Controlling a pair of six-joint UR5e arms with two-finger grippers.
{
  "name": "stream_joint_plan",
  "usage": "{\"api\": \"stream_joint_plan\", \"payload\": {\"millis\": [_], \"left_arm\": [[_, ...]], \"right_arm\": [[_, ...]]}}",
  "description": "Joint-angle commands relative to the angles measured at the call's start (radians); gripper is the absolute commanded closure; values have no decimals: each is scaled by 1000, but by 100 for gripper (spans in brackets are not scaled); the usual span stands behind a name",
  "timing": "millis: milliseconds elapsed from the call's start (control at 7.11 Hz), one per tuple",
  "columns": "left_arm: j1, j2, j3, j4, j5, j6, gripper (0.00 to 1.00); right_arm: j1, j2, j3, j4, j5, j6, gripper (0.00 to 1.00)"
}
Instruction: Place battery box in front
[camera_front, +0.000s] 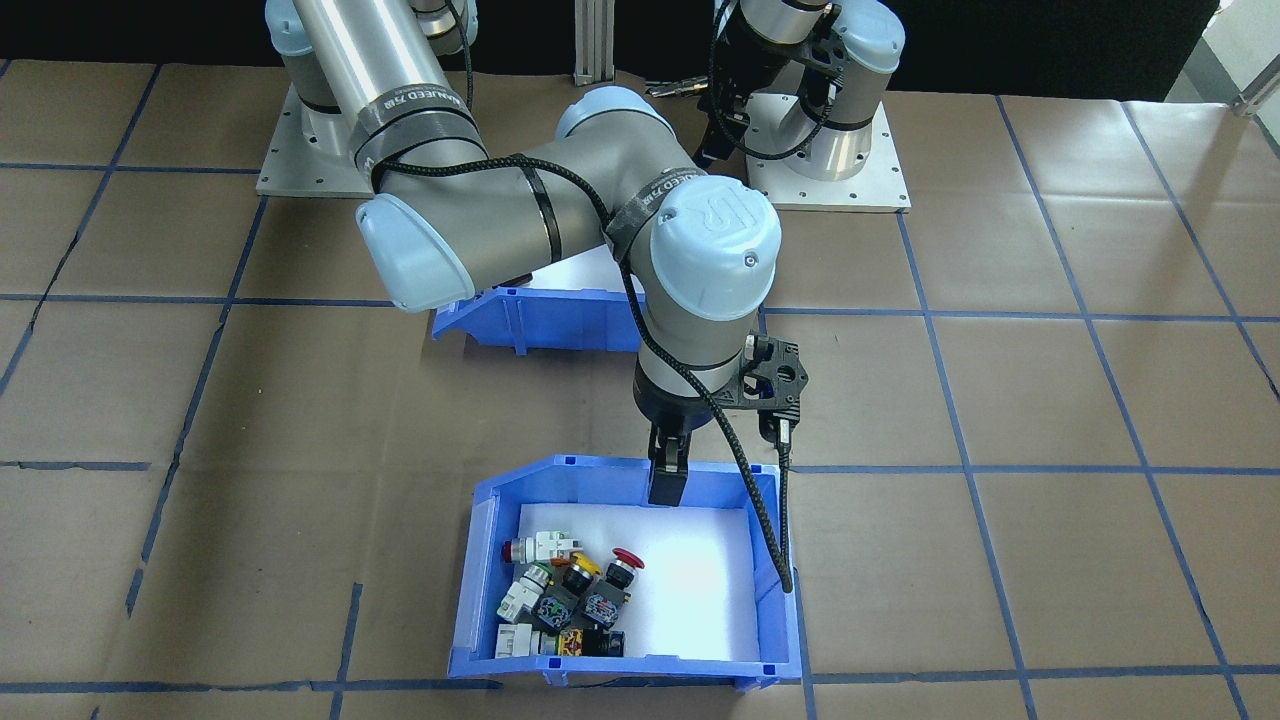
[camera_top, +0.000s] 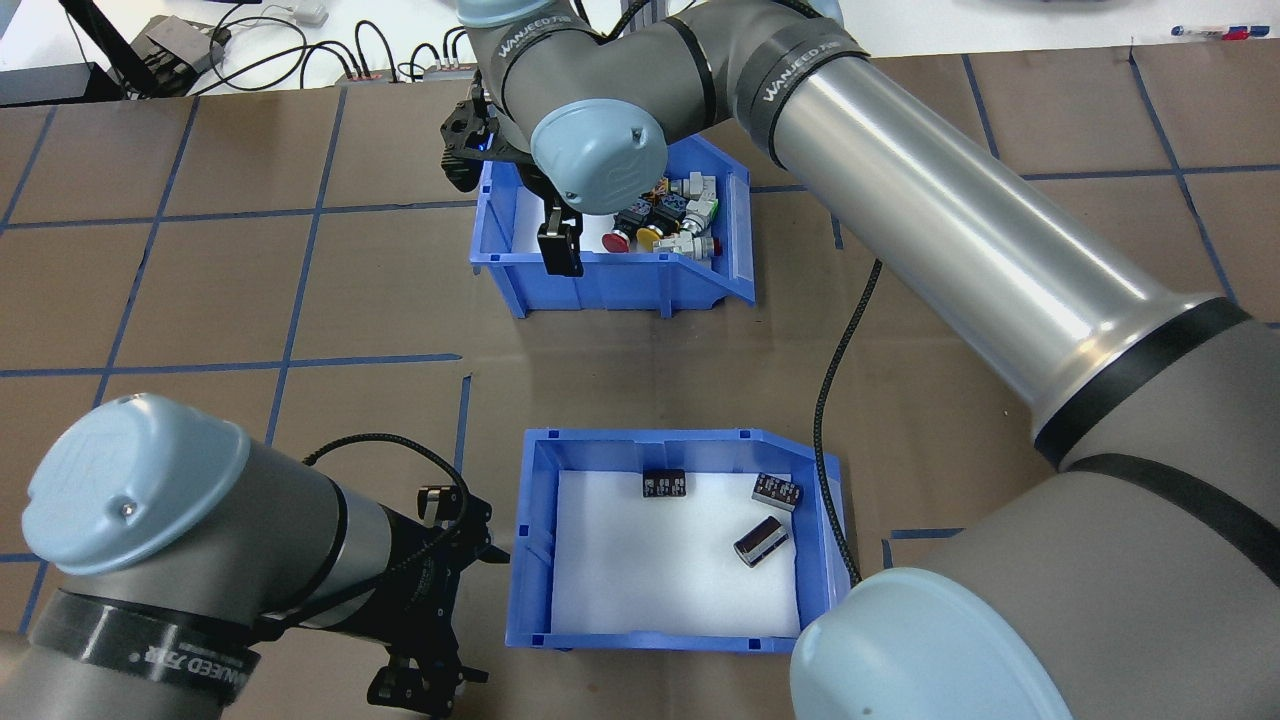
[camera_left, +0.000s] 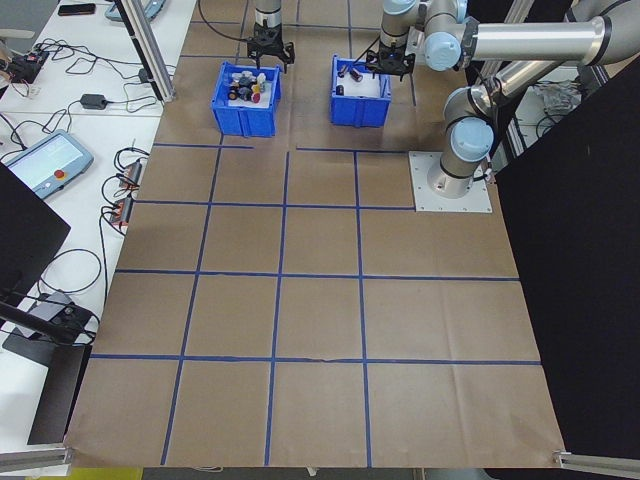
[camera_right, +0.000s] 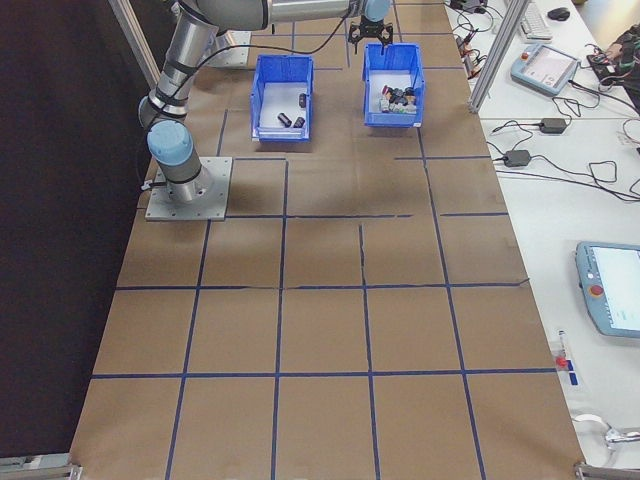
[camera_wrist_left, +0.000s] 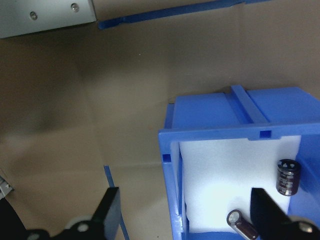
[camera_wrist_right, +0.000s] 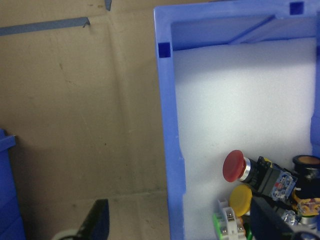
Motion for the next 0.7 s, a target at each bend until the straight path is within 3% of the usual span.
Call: {"api": "stream_joint_plan", "payload": {"millis": [0, 562], "left_arm": [[-75, -20, -38, 72, -4, -141, 4], [-230, -99, -131, 306, -2, -321, 1]], "right_arm": [[22, 32, 5, 0, 7, 9, 0], [23, 87, 16, -80, -4, 9, 0]]}}
